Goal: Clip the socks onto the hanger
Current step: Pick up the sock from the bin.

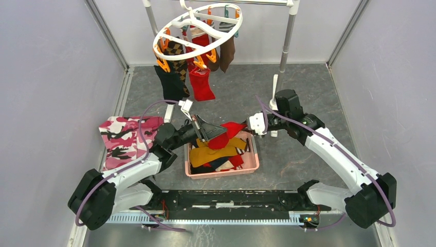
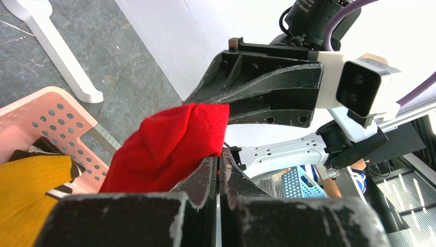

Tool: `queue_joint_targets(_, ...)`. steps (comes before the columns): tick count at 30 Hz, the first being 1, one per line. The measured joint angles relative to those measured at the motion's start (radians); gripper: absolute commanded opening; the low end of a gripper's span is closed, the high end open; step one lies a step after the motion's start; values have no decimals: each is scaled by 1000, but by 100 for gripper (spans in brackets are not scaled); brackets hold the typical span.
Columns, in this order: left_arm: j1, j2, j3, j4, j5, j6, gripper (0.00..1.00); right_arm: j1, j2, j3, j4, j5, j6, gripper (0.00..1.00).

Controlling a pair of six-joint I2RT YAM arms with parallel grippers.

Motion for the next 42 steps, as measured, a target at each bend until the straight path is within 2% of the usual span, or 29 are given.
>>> queue_joint_targets(3,14,0,-1,0,0,8,24,0,9,1,6,-28,30,12)
queue_joint_targets(8,33,-18,-42,24,6,141,59,-8,65,5,26,-87,141,9)
queue_joint_targets(11,41,-98,-95,-2,20,341,70,-34,132,29,28,-121,227,9)
queue_joint_targets(16,42,-262,-171,3,14,702,95,-85,239,69,24,-185,340,10)
queue_joint_targets(18,42,-286,-219,58,15,831,99,-89,256,69,24,-209,373,10)
queue_joint_targets(21,42,-274,-267,123,37,1019,100,-88,275,70,25,-248,413,10)
queue_joint_targets(30,41,-170,-193,96,125,1484,99,-88,296,70,24,-306,457,11)
queue_joint_targets(36,30,-32,-122,89,178,1560,94,-88,305,70,24,-320,460,11)
queue_joint_targets(42,-20,45,-57,92,216,1540,96,-88,309,70,20,-320,459,12)
